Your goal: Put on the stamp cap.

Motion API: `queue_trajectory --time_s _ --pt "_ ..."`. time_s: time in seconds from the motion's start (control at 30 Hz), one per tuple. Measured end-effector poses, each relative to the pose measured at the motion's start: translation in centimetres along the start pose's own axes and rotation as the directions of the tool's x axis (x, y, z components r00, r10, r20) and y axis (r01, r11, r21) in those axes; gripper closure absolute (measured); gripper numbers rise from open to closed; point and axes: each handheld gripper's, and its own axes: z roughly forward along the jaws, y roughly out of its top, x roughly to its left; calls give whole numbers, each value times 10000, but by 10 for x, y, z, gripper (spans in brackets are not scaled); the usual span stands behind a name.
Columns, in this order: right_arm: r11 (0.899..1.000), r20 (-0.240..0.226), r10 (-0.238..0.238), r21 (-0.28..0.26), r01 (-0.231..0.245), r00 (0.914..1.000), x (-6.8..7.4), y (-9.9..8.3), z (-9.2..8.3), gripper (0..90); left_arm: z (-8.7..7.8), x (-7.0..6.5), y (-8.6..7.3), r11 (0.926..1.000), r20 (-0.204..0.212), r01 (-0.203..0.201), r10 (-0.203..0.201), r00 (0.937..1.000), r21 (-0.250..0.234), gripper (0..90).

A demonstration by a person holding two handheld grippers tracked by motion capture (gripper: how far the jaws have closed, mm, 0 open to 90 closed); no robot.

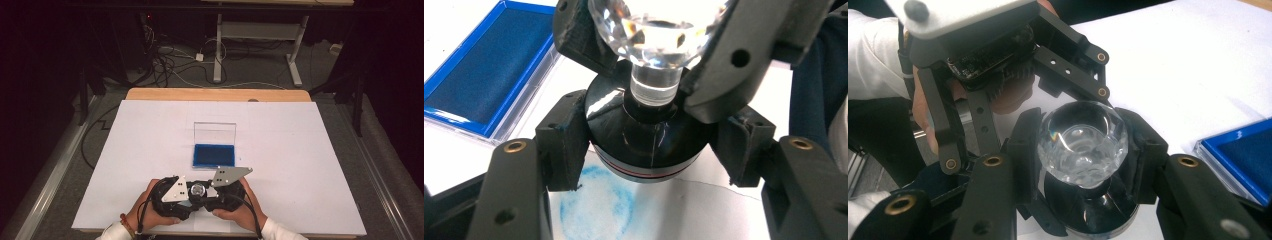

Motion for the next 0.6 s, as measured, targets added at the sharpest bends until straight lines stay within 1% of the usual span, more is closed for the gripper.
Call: queue_trajectory --time_s 0.27,0.37,0.43,0.6 --pt "9999 13 -104 -21 104 9999 0 0 -1 573 1 -4 0 9998 -337 -181 177 9993 -109 351" --pt "10000 13 -61 1 61 10000 0 -1 -1 573 3 -4 -1 9998 -345 -176 172 9993 -107 351" --pt "9999 48 -128 36 128 9999 0 -2 0 573 4 -4 -1 9999 -288 -98 94 9995 -142 351" --pt "9999 84 -127 87 127 9999 0 -2 1 573 5 -4 -2 9998 -287 -72 67 9996 -167 350"
